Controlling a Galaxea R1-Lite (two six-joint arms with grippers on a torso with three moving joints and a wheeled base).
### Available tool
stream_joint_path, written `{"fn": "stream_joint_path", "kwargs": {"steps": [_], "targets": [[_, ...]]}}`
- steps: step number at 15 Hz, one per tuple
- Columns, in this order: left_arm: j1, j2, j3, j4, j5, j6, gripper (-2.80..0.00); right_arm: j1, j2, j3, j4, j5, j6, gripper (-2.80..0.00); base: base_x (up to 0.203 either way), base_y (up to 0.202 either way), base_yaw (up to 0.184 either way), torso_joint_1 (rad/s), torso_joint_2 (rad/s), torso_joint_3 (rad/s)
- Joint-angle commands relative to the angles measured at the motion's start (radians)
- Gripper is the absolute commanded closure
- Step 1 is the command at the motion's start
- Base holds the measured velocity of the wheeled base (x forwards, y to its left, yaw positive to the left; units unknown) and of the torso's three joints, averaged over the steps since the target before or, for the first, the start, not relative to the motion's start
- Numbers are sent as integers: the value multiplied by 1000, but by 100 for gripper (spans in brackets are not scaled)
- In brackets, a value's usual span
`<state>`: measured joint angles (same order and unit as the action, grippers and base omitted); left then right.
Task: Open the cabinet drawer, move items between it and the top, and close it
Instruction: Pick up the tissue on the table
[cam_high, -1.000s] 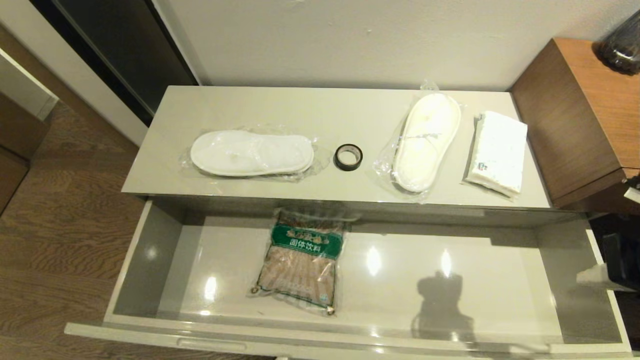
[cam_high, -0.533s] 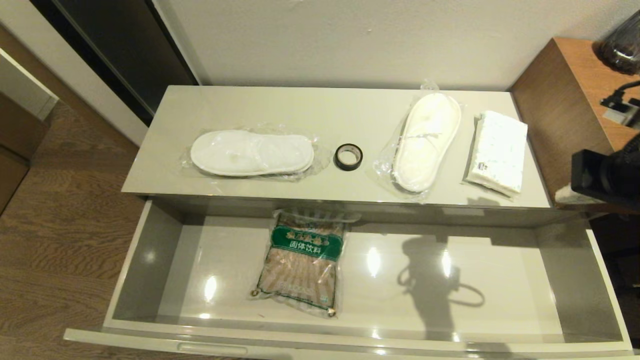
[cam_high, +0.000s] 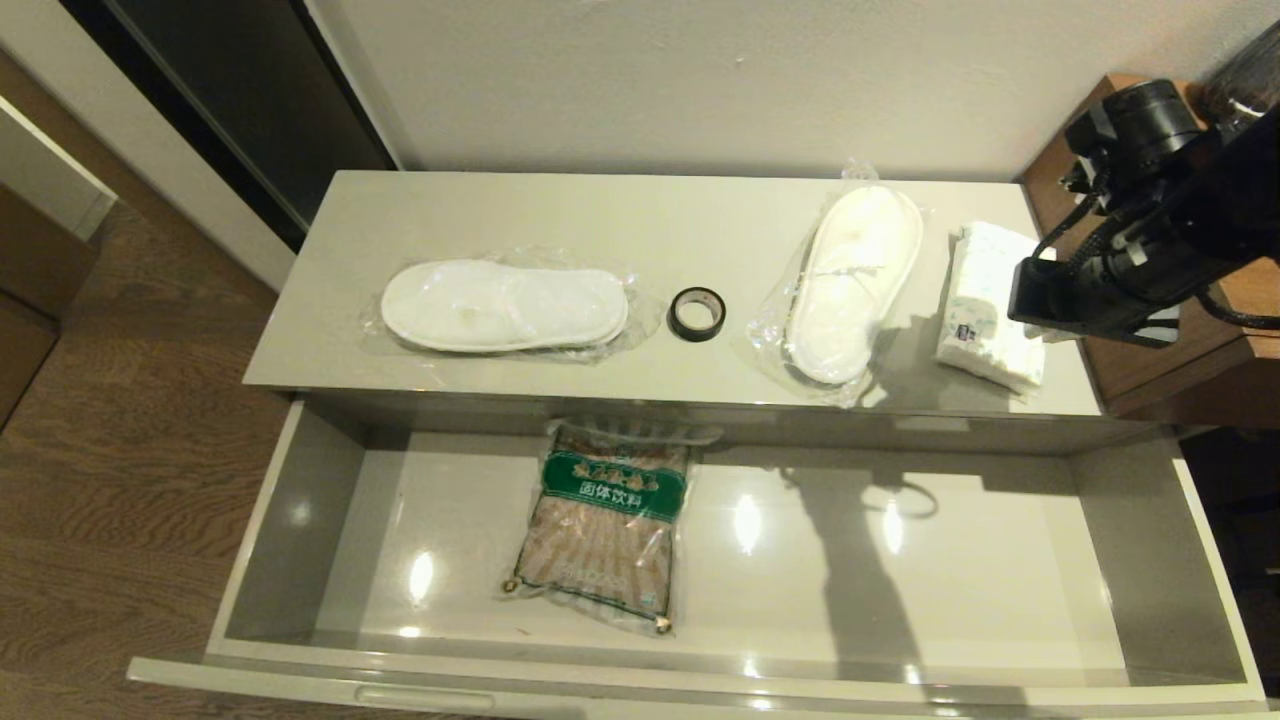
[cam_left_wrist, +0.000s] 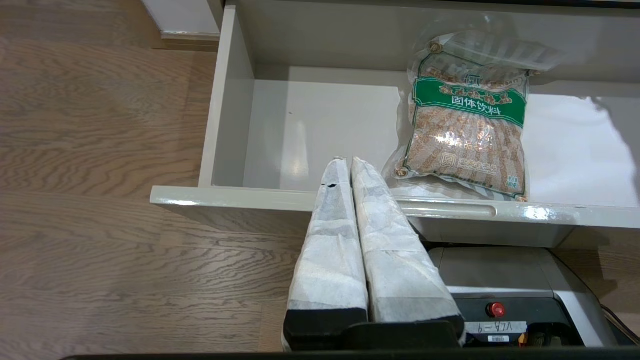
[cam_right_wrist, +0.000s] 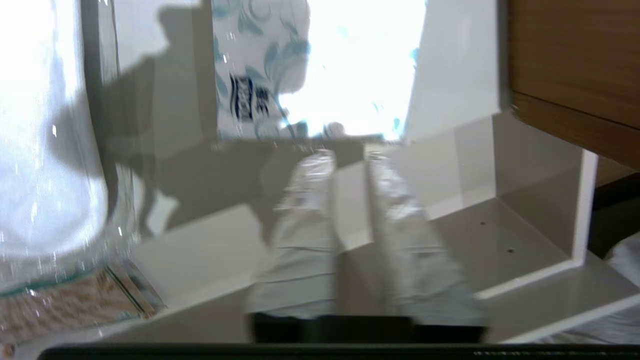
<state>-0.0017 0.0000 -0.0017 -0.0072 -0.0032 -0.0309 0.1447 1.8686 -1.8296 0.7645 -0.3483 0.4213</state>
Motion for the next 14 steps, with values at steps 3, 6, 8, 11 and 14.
{"fn": "stream_joint_path", "kwargs": {"steps": [3, 6, 8, 11, 14], "targets": [[0, 0, 0, 0, 0, 0, 0, 3, 110, -93, 3, -8, 37, -280, 0, 0, 0, 0, 0, 0], [0, 0, 0, 0, 0, 0, 0, 3, 119, -98, -5, -8, 47, -280, 0, 0, 0, 0, 0, 0], [0, 0, 0, 0, 0, 0, 0, 2, 130, -104, -32, -12, 43, -280, 0, 0, 0, 0, 0, 0], [0, 0, 0, 0, 0, 0, 0, -4, 150, -104, -73, -32, 43, -280, 0, 0, 0, 0, 0, 0], [0, 0, 0, 0, 0, 0, 0, -5, 177, -104, -132, -85, 44, -280, 0, 0, 0, 0, 0, 0]]}}
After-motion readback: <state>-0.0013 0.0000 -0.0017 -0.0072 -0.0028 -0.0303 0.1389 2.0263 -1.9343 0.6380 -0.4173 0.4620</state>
